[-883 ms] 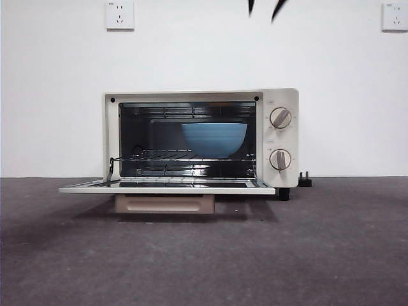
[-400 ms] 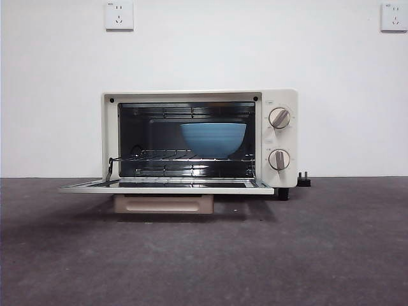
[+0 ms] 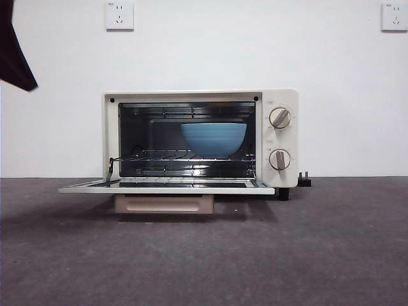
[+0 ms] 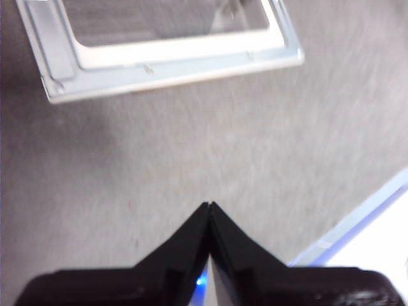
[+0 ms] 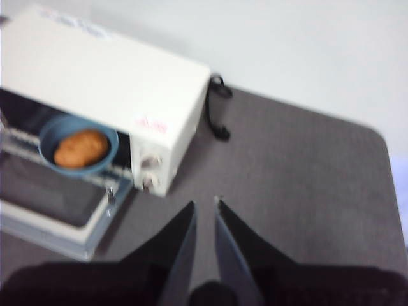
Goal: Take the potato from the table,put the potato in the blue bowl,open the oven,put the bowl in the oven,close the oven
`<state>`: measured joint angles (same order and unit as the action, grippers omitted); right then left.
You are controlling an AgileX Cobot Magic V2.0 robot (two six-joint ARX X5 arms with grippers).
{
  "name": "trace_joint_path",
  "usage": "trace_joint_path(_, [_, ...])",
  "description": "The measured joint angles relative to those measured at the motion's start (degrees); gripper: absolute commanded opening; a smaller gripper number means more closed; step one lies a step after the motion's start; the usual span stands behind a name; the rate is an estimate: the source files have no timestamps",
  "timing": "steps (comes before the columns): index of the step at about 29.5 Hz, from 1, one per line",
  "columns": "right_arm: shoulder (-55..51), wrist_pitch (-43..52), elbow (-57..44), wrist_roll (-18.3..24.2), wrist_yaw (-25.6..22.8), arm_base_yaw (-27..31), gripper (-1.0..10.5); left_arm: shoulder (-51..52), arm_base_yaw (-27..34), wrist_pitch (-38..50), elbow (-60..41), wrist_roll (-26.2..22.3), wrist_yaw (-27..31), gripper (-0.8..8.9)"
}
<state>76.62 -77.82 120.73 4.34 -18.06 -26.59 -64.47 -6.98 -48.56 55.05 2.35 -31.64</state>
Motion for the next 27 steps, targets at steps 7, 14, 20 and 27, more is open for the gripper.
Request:
trace_joint_path(7, [-6.93, 5.99, -18.16, 1.79, 6.01, 7.17, 0.6, -12.20, 7.48, 4.57, 0.00, -0.24, -5.70, -0.08])
trace_joint_path(14, [-14.91, 15.58, -37.53, 2.54, 20.68, 14.62, 0.5, -25.53, 10.56, 7.54, 0.00, -0.35, -8.90, -0.08])
trace_joint_path(20, [-16.79, 20.41, -47.74, 2.25, 40.09, 24.87, 0.5, -32.46, 11.34, 14.69, 0.00, 4.20, -11.63, -0.08])
trace_joint_path(27, [-17.14, 20.92, -49.51, 2.10, 43.87, 28.92, 0.5, -36.83, 11.34, 24.28, 0.00, 14.12, -11.93, -0.08])
